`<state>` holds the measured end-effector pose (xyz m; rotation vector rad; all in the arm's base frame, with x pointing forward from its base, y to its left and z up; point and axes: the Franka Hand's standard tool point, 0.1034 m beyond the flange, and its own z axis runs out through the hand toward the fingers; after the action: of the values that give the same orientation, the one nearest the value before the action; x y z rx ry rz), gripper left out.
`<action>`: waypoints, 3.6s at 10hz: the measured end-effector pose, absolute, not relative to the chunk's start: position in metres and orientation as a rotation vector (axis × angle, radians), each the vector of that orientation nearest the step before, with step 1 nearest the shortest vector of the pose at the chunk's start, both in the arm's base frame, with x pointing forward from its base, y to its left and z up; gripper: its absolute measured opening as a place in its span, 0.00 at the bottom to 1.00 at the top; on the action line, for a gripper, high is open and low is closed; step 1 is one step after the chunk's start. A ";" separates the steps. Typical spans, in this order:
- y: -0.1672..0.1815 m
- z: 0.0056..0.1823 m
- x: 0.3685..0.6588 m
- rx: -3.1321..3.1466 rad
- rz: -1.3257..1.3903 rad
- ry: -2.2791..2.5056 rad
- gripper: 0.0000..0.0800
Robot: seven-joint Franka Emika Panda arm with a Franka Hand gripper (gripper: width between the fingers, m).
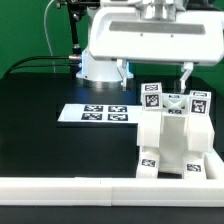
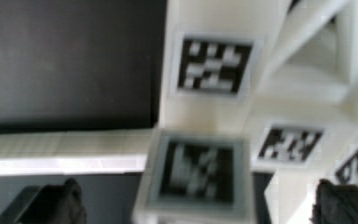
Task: Assemble chair
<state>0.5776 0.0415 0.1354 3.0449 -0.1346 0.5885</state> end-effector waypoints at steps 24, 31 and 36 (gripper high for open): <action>0.040 0.127 0.583 2.982 0.021 -1.009 0.35; 0.041 0.127 0.588 2.345 0.019 -2.088 0.35; 0.043 0.126 0.590 2.440 0.037 -2.004 0.56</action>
Offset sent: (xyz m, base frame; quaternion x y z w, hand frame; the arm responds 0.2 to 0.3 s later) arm 0.0070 0.0087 0.0011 0.0865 -0.2902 0.1593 0.9396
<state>0.5899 0.0426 0.1265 2.4396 -2.0036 0.0373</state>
